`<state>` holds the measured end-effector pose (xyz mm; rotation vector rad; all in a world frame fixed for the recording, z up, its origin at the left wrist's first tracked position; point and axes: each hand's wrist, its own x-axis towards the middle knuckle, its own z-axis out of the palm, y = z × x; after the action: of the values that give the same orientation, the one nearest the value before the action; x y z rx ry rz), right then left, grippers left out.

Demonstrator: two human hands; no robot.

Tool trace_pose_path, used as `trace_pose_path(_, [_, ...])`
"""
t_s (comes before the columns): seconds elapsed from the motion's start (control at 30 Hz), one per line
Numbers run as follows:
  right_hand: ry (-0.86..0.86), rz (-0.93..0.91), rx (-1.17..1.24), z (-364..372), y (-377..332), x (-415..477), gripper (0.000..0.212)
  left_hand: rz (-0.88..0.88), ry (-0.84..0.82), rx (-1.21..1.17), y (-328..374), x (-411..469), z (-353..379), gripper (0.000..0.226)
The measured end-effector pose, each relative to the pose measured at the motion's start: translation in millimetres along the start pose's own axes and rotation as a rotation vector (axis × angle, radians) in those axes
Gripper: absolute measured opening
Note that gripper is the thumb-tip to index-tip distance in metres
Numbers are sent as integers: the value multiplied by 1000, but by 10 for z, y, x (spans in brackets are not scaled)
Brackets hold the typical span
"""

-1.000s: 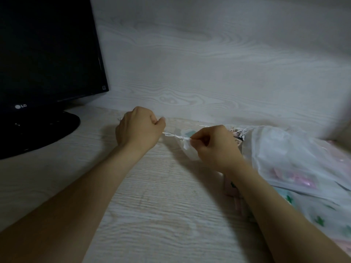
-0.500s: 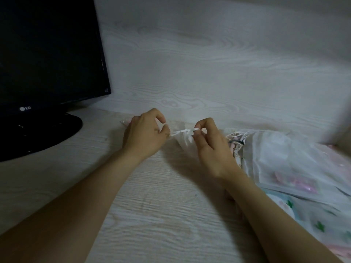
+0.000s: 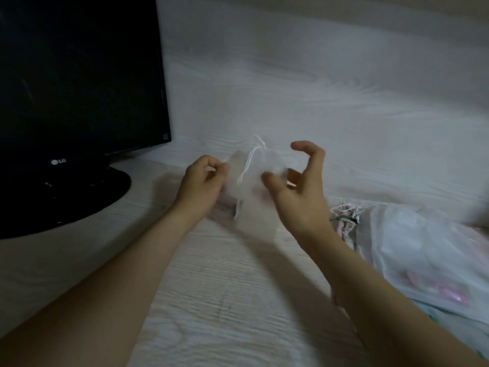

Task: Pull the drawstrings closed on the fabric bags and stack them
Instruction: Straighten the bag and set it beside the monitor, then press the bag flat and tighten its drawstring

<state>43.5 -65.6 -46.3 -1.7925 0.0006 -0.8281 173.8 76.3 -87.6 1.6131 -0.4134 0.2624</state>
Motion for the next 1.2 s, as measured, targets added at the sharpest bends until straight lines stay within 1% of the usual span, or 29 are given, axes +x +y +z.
trace_pose_path(0.07, [-12,-154,-258,134,85,134,33,51,93,93,-43,47,-65,19])
trace_pose_path(0.1, [-11,-179,-357,219,148,202,28,73,150,140,-82,64,-103,20])
trace_pose_path(0.17, [-36,-151,-462,393,252,296,27,114,291,282,-142,84,-180,19])
trace_pose_path(0.23, [-101,-102,-518,546,357,364,35,123,413,413,-188,118,-239,14])
trace_pose_path(0.3, [-182,-85,-596,670,489,431,49,99,447,419,-236,164,-264,9])
trace_pose_path(0.37, [-278,-66,-642,754,614,482,62,114,430,413,-305,208,-260,9])
trace_pose_path(0.4, [-331,-51,-657,767,667,480,67,124,412,457,-337,218,-248,13])
trace_pose_path(0.47, [-419,-26,-715,805,806,479,73,76,365,633,-373,218,-227,21])
trace_pose_path(0.5, [-435,-20,-771,813,869,472,73,39,343,723,-356,207,-217,24])
trace_pose_path(0.57, [-401,-30,-849,818,921,438,67,12,285,838,-309,181,-210,29])
trace_pose_path(0.67, [-313,-135,-853,828,893,390,47,-11,128,971,-280,147,-175,22])
trace_pose_path(0.7, [-314,-139,-848,832,887,379,41,-33,71,1004,-289,143,-163,21])
trace_pose_path(0.73, [-330,-118,-852,836,857,364,41,-53,31,1016,-303,145,-158,21])
trace_pose_path(0.83, [-381,-75,-849,837,803,328,60,-60,-25,998,-321,155,-161,25])
trace_pose_path(0.9, [-378,-63,-807,810,772,324,63,-29,-64,993,-308,141,-167,25])
trace_pose_path(0.97, [-332,-27,-739,784,759,332,54,41,-85,972,-295,109,-158,29])
trace_pose_path(1.03, [-230,-15,-666,754,729,346,49,128,-56,913,-286,70,-136,35])
trace_pose_path(1.1, [-129,-19,-609,721,641,378,43,222,-30,851,-272,47,-109,33])
trace_pose_path(1.13, [-91,-30,-585,703,578,400,40,263,-52,812,-273,37,-88,31])
trace_pose_path(1.2, [-50,-47,-551,645,402,438,34,321,-162,724,-267,-5,-45,29])
